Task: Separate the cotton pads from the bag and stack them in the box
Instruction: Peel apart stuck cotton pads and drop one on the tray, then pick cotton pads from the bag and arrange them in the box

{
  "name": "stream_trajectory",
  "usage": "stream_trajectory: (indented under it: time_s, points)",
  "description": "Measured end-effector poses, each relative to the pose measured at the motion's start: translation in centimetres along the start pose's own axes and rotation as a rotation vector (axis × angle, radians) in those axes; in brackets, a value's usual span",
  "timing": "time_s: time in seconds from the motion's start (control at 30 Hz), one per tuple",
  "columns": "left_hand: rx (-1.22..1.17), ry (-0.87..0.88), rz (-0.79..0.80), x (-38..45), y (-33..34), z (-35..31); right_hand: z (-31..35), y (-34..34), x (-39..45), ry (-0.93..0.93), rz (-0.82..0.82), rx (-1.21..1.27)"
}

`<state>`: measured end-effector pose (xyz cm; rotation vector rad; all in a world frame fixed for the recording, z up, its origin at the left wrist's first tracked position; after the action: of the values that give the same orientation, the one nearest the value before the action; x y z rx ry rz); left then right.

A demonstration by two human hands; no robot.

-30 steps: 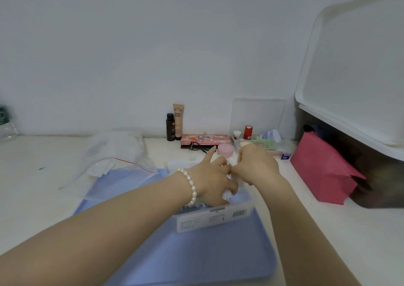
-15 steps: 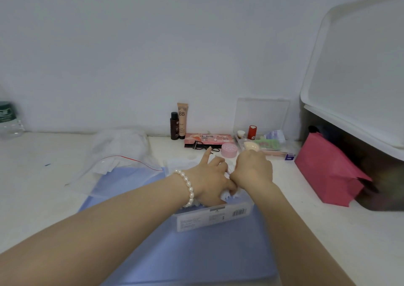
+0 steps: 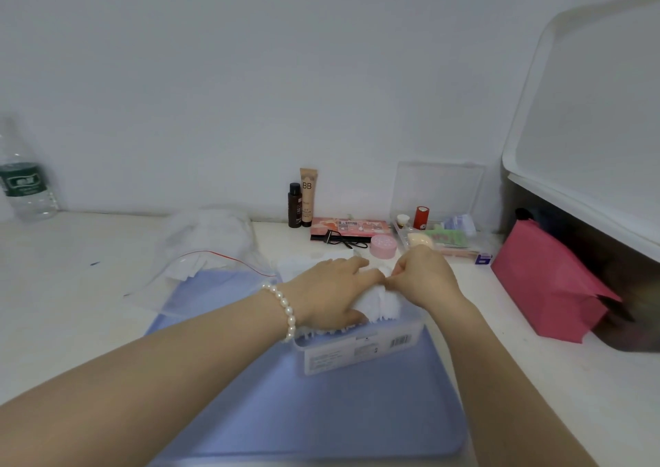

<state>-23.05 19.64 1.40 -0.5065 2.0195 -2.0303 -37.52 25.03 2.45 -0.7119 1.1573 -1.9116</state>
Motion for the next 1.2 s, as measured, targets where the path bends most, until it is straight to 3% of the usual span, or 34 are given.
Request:
stream_trajectory:
  time_s: [0.1, 0.27, 0.5, 0.83, 1.0, 1.13, 1.2]
  points:
    - [-0.038, -0.105, -0.073, -0.3, 1.3, 0.3, -0.2, -0.1, 0.1, -0.015, -0.021, 0.007]
    - [0.015, -0.239, -0.042, 0.5, 2.0, 0.2, -0.2, 0.5, 0.0, -0.046, -0.055, 0.000]
    - [0.023, -0.430, -0.070, 2.3, 1.2, -1.0, -1.0, -0.4, 0.3, 0.005, -0.017, 0.279]
    - [0.181, -0.306, -0.143, 3.1, 1.5, -1.5, -0.3, -0.9, -0.5, -0.020, 0.182, 0.183]
    - [0.147, -0.249, -0.137, 2.8, 1.7, -1.7, -0.6, -1.7, -0.8, 0.031, 0.314, 0.225]
    - [0.161, -0.235, -0.097, 2.7, 2.1, -2.0, -0.7, -1.7, -0.8, 0.011, 0.248, 0.231]
    - [0.129, -0.239, -0.033, 2.7, 2.0, -1.9, -0.5, -0.9, -0.6, -0.032, 0.196, 0.109]
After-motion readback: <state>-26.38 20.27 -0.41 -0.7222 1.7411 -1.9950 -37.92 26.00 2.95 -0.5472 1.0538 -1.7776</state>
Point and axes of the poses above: each hand's wrist, its own x-axis towards the middle knuckle, its own y-axis out of the palm, z = x × y, the point moved 1 cm from there along x, towards the middle knuckle, and after that the axes turned 2 degrees about -x, right-handed, at the moved point
